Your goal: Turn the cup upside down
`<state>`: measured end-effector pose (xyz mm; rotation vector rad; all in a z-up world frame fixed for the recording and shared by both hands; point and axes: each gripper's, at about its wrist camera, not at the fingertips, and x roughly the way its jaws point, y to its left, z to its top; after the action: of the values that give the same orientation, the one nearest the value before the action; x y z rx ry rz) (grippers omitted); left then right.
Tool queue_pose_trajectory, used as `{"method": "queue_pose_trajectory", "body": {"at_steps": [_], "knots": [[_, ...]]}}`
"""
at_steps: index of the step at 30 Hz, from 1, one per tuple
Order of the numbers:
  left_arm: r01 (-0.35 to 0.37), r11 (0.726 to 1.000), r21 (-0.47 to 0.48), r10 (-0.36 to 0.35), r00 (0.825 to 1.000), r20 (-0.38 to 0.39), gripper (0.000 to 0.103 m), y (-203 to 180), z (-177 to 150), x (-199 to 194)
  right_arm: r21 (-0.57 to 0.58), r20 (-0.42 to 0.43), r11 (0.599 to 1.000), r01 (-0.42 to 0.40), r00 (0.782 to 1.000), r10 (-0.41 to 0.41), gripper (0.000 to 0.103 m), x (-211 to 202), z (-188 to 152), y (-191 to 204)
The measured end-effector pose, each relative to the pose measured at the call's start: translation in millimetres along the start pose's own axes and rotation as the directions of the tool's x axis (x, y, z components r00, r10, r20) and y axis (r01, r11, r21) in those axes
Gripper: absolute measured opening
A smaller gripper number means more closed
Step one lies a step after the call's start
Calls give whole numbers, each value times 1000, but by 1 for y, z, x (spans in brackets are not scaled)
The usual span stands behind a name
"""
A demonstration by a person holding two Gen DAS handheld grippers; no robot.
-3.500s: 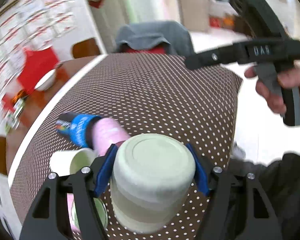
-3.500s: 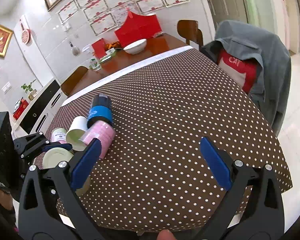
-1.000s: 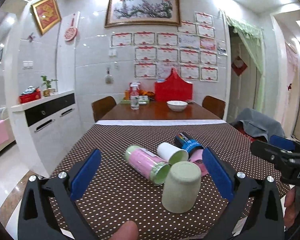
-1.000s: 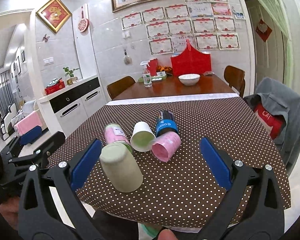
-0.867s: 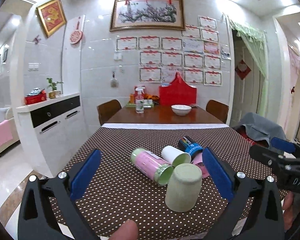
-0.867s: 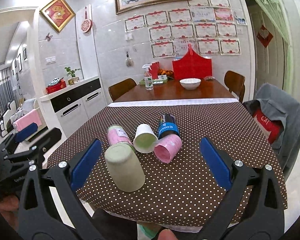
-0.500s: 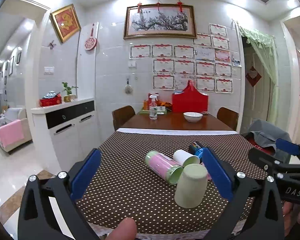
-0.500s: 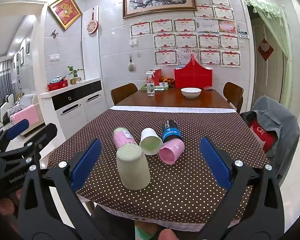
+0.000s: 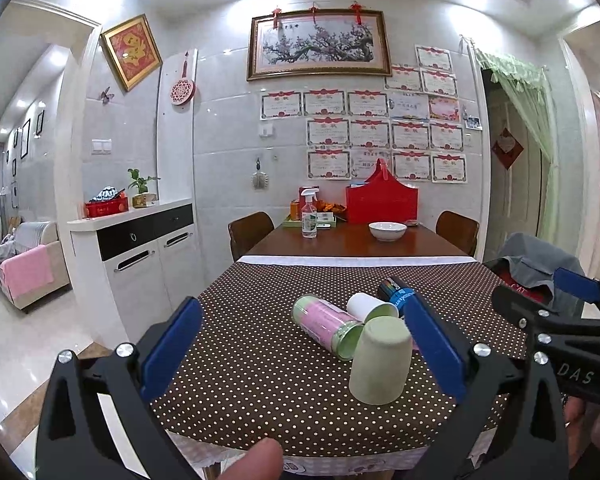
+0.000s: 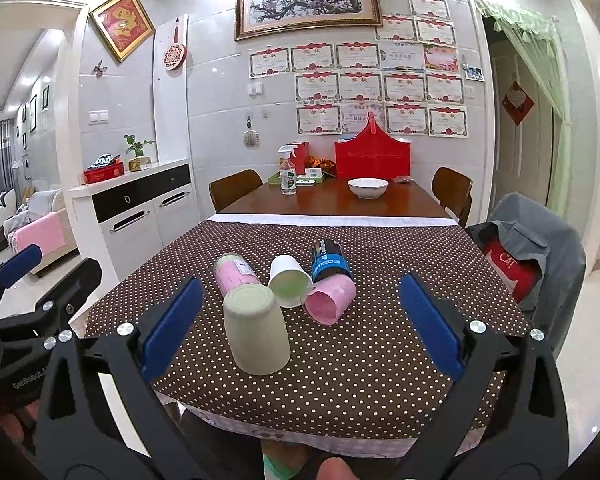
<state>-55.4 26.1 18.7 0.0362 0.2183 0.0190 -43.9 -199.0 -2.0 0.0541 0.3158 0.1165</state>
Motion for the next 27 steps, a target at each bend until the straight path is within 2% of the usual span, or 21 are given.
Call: {"method": "queue_pose_trajectory", "body": {"at_steps": [27], "knots": [[-43,999,5,43,999,-17,99,1,0,5,-6,1,1000,12,1000,-12,97,2,-7,1]]}}
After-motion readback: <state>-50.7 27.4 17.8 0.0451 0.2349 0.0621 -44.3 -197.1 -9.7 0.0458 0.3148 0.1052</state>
